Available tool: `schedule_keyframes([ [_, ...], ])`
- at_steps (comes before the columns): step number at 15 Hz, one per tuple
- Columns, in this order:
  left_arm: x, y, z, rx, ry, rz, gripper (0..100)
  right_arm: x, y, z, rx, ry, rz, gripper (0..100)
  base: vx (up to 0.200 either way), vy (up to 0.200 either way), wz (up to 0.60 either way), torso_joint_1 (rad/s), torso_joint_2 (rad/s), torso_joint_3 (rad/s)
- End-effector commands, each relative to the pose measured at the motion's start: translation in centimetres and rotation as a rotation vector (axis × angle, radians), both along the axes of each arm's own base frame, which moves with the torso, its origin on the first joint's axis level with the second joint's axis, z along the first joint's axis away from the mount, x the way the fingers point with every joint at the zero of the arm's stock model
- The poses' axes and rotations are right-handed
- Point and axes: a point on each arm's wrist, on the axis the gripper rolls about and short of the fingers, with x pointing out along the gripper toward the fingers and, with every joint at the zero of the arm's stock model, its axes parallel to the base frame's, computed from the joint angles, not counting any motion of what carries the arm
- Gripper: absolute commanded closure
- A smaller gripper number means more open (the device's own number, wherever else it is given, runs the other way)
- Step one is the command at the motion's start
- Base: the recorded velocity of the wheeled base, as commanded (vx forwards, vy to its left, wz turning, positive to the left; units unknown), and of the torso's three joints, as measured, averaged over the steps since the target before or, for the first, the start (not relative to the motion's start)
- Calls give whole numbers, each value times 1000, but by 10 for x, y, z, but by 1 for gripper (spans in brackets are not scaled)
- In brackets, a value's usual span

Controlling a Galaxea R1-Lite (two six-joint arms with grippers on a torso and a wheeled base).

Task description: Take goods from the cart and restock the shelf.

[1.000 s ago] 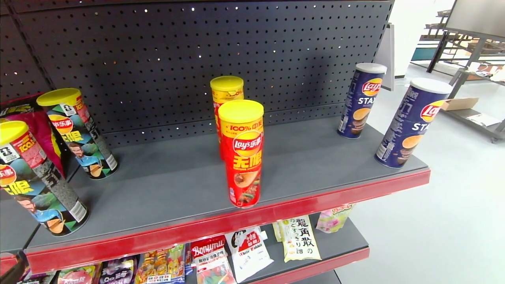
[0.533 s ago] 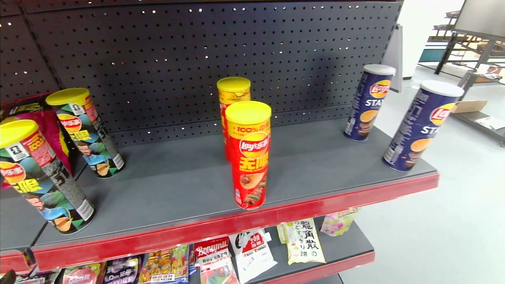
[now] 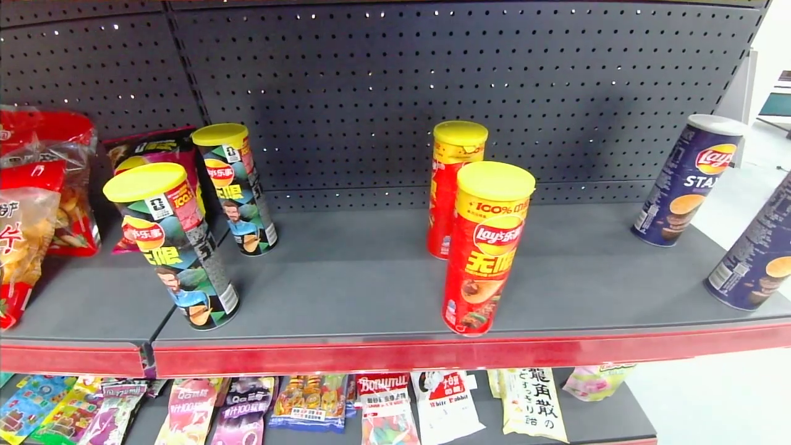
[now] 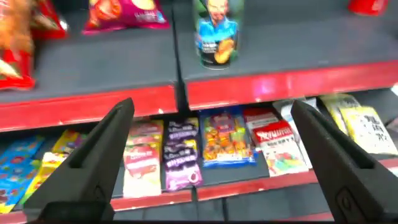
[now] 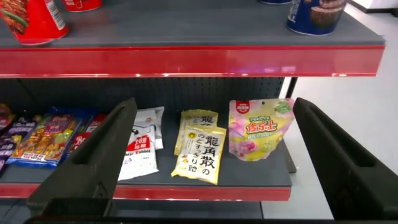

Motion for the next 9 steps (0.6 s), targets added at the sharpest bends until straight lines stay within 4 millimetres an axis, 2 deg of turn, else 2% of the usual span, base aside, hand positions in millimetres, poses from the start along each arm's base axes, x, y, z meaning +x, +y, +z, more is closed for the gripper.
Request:
schedule_keyframes([
  [1, -6, 1, -22, 5, -12, 42, 0, 0, 0, 0, 0, -1, 0, 0, 0, 0, 0, 0, 0, 0],
  [4, -6, 4, -50, 24, 27, 170, 0, 0, 0, 0, -1, -1, 0, 0, 0, 0, 0, 0, 0, 0],
  [5, -7, 3, -50, 23, 22, 167, 0, 0, 0, 0, -1, -1, 0, 0, 0, 0, 0, 0, 0, 0],
  [7, -15, 1, -53, -8, -80, 22, 0, 0, 0, 0, -1, -1, 0, 0, 0, 0, 0, 0, 0, 0],
  [9, -9, -1, -57, -12, -159, -43, 0, 0, 0, 0, -1, -1, 0, 0, 0, 0, 0, 0, 0, 0],
])
